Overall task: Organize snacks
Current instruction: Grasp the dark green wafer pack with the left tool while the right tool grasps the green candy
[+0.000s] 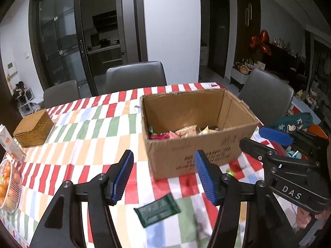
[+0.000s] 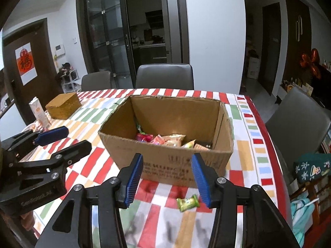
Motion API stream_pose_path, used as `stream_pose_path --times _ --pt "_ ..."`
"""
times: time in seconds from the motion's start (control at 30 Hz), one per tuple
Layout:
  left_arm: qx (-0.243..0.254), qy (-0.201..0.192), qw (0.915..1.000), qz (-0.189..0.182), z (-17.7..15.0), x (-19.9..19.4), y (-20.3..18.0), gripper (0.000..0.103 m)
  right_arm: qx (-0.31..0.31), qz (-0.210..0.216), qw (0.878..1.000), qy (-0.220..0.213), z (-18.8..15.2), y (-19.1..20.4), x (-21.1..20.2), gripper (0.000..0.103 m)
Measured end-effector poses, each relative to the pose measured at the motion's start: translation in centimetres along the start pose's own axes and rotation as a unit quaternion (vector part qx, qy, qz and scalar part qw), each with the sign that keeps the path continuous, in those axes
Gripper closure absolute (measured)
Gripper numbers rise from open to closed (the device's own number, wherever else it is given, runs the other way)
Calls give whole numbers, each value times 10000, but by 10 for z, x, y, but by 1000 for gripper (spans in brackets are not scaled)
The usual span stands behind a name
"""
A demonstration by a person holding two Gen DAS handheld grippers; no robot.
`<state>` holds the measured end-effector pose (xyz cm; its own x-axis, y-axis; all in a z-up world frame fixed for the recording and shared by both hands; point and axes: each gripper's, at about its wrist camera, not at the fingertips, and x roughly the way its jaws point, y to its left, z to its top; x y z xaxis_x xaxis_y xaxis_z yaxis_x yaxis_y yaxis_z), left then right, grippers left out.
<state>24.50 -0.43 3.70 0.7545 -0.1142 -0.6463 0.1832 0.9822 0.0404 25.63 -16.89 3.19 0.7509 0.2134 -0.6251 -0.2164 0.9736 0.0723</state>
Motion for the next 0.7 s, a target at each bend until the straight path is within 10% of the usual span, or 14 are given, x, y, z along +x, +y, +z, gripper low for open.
stream_pose_path --times 0.7 --pt "154 856 9961 -137 -85 37 14 37 154 193 9961 845 -74 29 41 49"
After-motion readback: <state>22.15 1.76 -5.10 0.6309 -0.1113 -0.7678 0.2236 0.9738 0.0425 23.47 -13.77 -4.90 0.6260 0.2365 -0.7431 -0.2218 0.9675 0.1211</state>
